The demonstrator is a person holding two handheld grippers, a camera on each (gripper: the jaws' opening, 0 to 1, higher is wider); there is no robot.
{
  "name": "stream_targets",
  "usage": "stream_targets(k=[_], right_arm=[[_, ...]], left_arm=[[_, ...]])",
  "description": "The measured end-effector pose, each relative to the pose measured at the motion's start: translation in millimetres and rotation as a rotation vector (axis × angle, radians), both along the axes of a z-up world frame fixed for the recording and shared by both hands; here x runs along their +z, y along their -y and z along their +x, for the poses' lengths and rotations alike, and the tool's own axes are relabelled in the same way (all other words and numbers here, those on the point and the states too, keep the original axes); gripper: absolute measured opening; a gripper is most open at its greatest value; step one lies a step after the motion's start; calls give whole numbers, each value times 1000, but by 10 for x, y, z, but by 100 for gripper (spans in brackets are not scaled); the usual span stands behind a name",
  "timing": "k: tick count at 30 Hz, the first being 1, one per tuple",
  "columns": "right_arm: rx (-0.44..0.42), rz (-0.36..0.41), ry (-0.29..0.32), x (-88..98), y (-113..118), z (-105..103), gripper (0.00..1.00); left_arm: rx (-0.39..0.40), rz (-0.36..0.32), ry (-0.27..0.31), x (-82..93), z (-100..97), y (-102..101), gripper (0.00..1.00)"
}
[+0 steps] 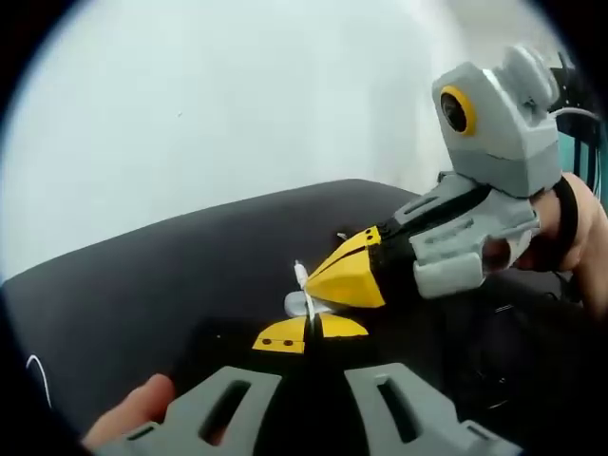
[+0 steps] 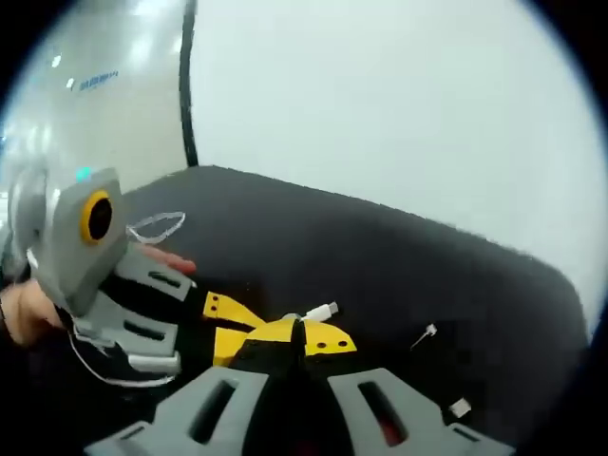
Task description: Grab the wires, straighten them and put them on the rack
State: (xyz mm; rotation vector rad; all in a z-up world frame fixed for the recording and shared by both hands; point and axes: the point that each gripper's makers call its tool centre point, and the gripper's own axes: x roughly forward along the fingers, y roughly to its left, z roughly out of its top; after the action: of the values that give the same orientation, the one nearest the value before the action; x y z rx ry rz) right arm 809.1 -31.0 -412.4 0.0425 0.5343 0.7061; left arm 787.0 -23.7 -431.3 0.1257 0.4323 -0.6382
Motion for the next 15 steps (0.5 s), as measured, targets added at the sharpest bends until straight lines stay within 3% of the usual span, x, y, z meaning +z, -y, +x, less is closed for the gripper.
stream_targets(k=[2,6,9,13,15], right_arm=[[-39,32,-40,-16,31,-64,0],[-47,-61,15,-15,68,-16,0],[-57,-78,24,2,33,21,0],[-104,42,-72,-3,54,44,0],[-102,23,-57,3,38,33,0]], left_arm=[[-2,1,1,2,1,0,0],[-2,2,4,8,12,5,0],[-1,-1,2,12,20,8,0],[-3,-1,5,16,22,13,0],[-4,-4,7,19,24,14,0]])
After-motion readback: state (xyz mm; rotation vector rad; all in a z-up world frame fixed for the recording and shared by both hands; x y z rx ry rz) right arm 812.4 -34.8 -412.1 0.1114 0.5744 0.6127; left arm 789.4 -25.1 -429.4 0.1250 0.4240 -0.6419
